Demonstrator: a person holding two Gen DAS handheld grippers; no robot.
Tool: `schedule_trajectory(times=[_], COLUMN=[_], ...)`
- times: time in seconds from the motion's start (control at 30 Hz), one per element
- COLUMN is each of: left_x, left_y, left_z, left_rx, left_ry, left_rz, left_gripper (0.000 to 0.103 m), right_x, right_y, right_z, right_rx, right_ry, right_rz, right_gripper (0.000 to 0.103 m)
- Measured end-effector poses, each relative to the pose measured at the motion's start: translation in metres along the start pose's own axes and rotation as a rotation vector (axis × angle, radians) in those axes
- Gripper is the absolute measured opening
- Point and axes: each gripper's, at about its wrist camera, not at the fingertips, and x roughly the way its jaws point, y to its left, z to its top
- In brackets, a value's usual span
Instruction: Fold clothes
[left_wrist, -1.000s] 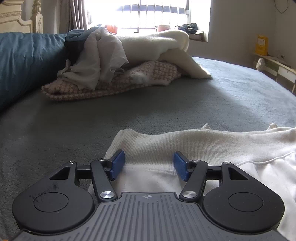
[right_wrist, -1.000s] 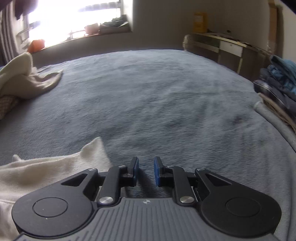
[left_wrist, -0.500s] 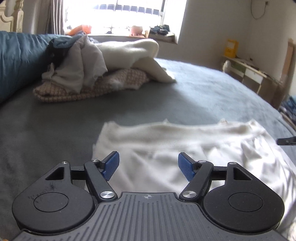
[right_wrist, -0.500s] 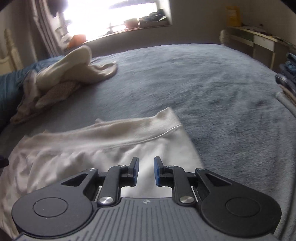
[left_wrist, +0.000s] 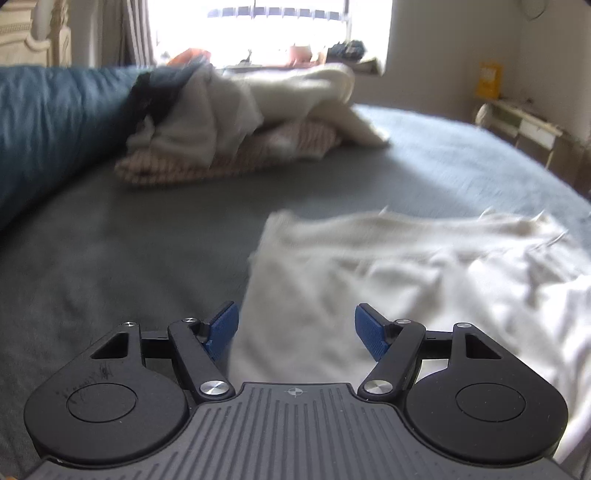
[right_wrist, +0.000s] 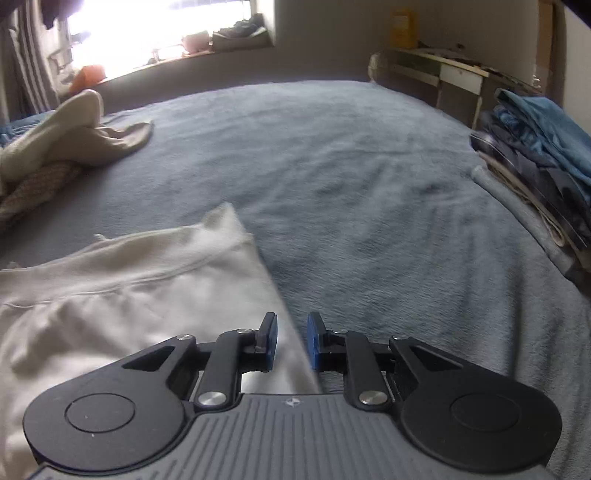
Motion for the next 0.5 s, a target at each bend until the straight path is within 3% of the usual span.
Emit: schedule_trajectory(times=[0.2,0.3,0.37,0.5], left_x=[0.021,0.039,0.053,0.057], left_y=[-0.072,-0.092,-0.092,-0.051], left_z=[0.012,0.005,-0.002,-0.006], left_rx=[0.111,0.127,0.123,0.027], left_ry=[-0.04,-0.017,0.022,0.051], left_rz=[-0.251,-0.367,-0.369,-0.343], left_gripper=[0.071,0.07,0.069,0.07], right_x=[0.008,0.018,0.026,0.038], right_y=[0.098,0.133,0.137,0.09], right_z=[0.002,-0.005,-0.007,-0.003], right_rx=[-0.132,-0.146,-0.132,0.008], right_ry=[-0.008,0.015,0.036,0.052], right_rz=[0.256,0.387,0.414,0.368], right_gripper=[0.018,0.018,0.018,0.017])
